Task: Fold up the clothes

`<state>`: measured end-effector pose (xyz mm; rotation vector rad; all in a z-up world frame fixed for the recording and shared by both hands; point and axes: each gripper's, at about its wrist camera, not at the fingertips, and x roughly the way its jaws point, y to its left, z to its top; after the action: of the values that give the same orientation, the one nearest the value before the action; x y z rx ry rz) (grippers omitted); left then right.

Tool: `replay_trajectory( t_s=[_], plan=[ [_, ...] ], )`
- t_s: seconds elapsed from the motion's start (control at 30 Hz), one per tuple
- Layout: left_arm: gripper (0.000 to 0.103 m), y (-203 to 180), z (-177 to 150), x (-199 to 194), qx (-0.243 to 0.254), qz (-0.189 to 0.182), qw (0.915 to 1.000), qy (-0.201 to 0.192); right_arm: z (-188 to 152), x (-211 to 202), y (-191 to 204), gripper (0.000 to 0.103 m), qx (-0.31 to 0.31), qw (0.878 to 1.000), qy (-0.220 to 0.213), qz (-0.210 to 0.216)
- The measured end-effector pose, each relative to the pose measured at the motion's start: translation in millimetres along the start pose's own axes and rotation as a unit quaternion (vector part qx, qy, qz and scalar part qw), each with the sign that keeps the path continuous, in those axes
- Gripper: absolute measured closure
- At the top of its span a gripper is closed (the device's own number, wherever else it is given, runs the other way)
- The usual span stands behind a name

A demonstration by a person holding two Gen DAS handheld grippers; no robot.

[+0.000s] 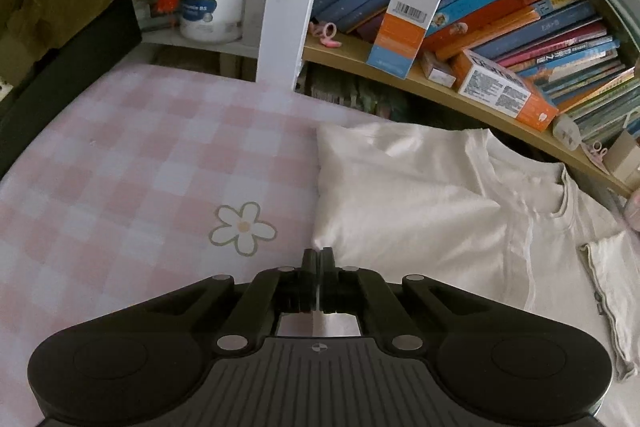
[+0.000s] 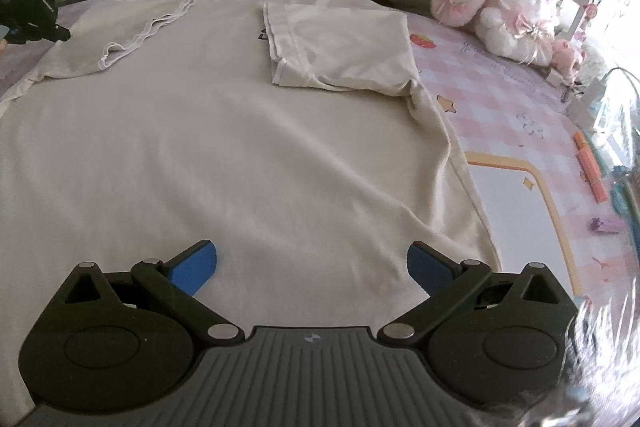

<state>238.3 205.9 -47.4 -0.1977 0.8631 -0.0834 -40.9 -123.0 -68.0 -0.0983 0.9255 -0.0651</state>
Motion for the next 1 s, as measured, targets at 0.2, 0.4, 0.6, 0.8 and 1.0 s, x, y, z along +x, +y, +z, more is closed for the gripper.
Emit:
replay_trajectory(
  t_s=[0.2,0.4,0.6,0.8,1.0],
  plan=[
    [0.099,0.3,3.5,-10.9,-0.021,-0.007,0.9996,0.017,-0.1,-7.4,-5.2,0.0,0.008,1.0,-0.01,-0.011],
    [0.087,-12.5,-21.5,-67.9,0.011,-0.023,0.9995,-0.016,3.2,-18.5,-18.0,0.0,0.02,0.999,-0.034,0.003],
    [0.064,-16.2,-84.7,-133.7,0.005,-0.013,0.9993,-0.033,-8.0,-35.8,-35.8,0.0,0.021,0.998,-0.051,0.028],
    [0.047,-37.4,-144.4,-179.4,0.02,0.017,0.9986,-0.046,-26.9,-51.5,-56.1,0.0,0.013,0.997,-0.062,0.051],
    [0.042,-63.5,-188.8,-205.4,0.008,0.025,0.9988,-0.042,-46.9,-66.3,-70.4,0.0,-0.002,0.995,-0.073,0.072]
  ],
)
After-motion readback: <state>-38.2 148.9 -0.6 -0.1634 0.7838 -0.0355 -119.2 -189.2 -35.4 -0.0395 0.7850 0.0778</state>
